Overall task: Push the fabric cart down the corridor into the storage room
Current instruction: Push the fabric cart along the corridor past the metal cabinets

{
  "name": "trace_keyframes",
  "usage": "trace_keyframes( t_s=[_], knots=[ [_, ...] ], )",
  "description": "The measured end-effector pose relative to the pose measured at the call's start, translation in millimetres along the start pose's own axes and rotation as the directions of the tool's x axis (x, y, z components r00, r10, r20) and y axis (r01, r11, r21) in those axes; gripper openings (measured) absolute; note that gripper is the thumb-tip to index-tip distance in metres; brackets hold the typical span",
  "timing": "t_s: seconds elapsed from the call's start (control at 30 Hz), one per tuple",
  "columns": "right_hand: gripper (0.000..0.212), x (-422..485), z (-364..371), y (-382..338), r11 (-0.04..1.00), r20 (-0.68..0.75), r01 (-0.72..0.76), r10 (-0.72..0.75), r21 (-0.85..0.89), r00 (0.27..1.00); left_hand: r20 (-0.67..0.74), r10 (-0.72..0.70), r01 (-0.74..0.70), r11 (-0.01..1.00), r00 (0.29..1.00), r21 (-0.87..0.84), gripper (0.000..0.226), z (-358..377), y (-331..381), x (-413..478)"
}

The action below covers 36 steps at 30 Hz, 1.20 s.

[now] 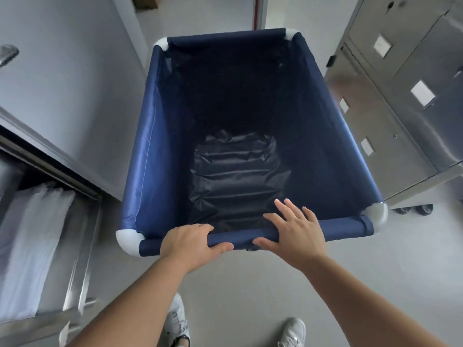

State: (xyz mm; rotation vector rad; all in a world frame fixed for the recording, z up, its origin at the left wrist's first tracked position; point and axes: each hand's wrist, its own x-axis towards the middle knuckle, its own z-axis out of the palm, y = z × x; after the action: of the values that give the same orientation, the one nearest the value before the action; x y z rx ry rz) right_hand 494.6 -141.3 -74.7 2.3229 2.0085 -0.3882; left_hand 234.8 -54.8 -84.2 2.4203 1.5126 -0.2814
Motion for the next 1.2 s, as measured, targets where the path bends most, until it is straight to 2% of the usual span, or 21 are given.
trace_keyframes(
  t_s=[0.5, 0.77, 1.07, 1.2],
  knots=[
    [0.091, 33, -32, 132, 0.988, 0.062, 0.118, -0.112, -0.098, 0.992, -0.06, -0.106, 0.103, 0.993, 0.993, -0.054, 0.095, 6, 129, 34],
    [0.092, 54, -46, 205, 0.977, 0.057, 0.178, -0.173, -0.12, 0.983, -0.063, -0.171, 0.165, 0.982, 0.983, -0.093, 0.078, 3, 203, 53],
    [0.095, 85, -60, 285, 0.938, 0.087, 0.324, -0.315, -0.121, 0.945, -0.139, -0.325, 0.319, 0.946, 0.935, -0.063, 0.083, 6, 285, 80],
    [0.099, 98, -66, 314, 0.923, 0.12, 0.364, -0.35, -0.125, 0.929, -0.114, -0.375, 0.364, 0.925, 0.92, -0.104, 0.082, 5, 313, 92]
  ],
)
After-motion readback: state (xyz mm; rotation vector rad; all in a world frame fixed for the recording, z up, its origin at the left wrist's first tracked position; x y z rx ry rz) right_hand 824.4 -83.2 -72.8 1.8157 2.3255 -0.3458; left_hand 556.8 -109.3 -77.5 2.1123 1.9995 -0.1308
